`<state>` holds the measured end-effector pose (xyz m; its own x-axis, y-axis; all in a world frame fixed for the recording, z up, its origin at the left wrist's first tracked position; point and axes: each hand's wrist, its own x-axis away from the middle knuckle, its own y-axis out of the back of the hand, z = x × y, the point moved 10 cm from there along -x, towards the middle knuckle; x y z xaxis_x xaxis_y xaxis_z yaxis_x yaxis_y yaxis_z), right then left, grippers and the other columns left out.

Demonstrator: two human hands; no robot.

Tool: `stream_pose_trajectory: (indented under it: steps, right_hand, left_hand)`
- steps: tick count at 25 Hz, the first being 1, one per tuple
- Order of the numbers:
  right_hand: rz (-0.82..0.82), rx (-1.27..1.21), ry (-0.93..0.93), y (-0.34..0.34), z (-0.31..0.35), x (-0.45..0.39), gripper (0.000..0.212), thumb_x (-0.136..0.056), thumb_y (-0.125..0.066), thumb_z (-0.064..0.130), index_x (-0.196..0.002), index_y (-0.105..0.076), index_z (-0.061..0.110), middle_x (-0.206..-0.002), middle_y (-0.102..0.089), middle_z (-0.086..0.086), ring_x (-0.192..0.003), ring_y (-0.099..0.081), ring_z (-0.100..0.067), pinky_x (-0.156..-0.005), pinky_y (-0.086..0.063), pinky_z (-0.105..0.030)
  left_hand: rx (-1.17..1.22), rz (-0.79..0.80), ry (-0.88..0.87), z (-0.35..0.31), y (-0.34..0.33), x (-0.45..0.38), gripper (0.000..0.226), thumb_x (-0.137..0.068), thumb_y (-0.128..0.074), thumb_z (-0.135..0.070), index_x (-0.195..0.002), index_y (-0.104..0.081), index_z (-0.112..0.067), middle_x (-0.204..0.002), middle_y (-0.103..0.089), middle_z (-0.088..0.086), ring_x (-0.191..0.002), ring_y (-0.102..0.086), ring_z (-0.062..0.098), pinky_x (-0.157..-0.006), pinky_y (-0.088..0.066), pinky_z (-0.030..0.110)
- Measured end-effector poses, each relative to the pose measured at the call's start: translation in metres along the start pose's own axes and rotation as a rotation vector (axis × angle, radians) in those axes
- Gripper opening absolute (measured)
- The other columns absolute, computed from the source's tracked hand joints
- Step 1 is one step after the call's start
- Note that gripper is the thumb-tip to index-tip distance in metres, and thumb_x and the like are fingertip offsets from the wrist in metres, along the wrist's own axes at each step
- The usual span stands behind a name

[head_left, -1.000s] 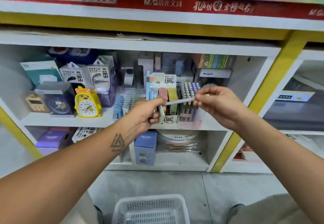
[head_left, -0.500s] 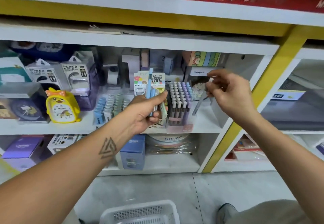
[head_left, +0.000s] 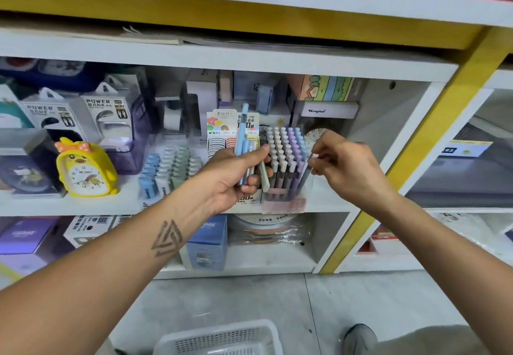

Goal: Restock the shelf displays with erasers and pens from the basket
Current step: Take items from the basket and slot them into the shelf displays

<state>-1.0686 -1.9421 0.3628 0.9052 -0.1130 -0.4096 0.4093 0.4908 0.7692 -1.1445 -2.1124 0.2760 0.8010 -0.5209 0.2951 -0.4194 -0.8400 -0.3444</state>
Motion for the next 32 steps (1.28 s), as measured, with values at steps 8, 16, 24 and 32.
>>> stream_pose_trajectory:
  steps: [8,16,24,32]
  right_hand:
    - [0.099,-0.018,-0.055,-0.013,-0.003,0.008,0.013,-0.092,-0.068,0.006,-0.091,-0.061,0.017,-0.080,-0.073,0.005,-0.071,-0.070,-0.001,-0.071,-0.057,-0.022]
    - [-0.022,-0.551,-0.208,0.003,0.012,-0.011,0.024,-0.093,-0.070,0.029,-0.115,-0.071,0.019,-0.091,-0.076,0.000,-0.071,-0.064,-0.006,-0.061,-0.048,-0.016]
    - [-0.131,-1.091,-0.357,-0.002,0.005,-0.014,0.014,-0.091,-0.065,-0.001,-0.105,-0.067,-0.004,-0.074,-0.068,-0.010,-0.059,-0.060,-0.016,-0.057,-0.051,-0.023]
    - [-0.340,-0.237,-0.145,0.056,-0.007,-0.001,0.010,-0.094,-0.064,0.013,-0.101,-0.064,0.020,-0.084,-0.070,-0.009,-0.075,-0.068,-0.022,-0.069,-0.059,-0.036]
  left_hand:
    - [-0.047,0.068,-0.021,0.002,-0.010,0.004,0.022,-0.086,-0.073,-0.021,-0.092,-0.067,-0.001,-0.071,-0.068,0.017,-0.040,-0.041,0.011,-0.034,-0.030,0.017]
    - [-0.278,0.297,0.001,0.010,-0.038,0.020,0.042,-0.077,-0.081,-0.026,-0.103,-0.063,0.002,-0.074,-0.067,0.019,-0.041,-0.041,0.010,-0.036,-0.032,0.017]
    - [-0.381,0.372,0.072,0.018,-0.041,0.027,0.021,-0.082,-0.077,-0.021,-0.086,-0.061,-0.008,-0.075,-0.066,0.019,-0.040,-0.039,0.010,-0.036,-0.027,0.016]
    - [-0.251,0.230,0.074,0.000,-0.015,0.018,0.028,-0.082,-0.077,-0.020,-0.099,-0.060,-0.005,-0.076,-0.067,0.020,-0.039,-0.038,0.008,-0.033,-0.029,0.014]
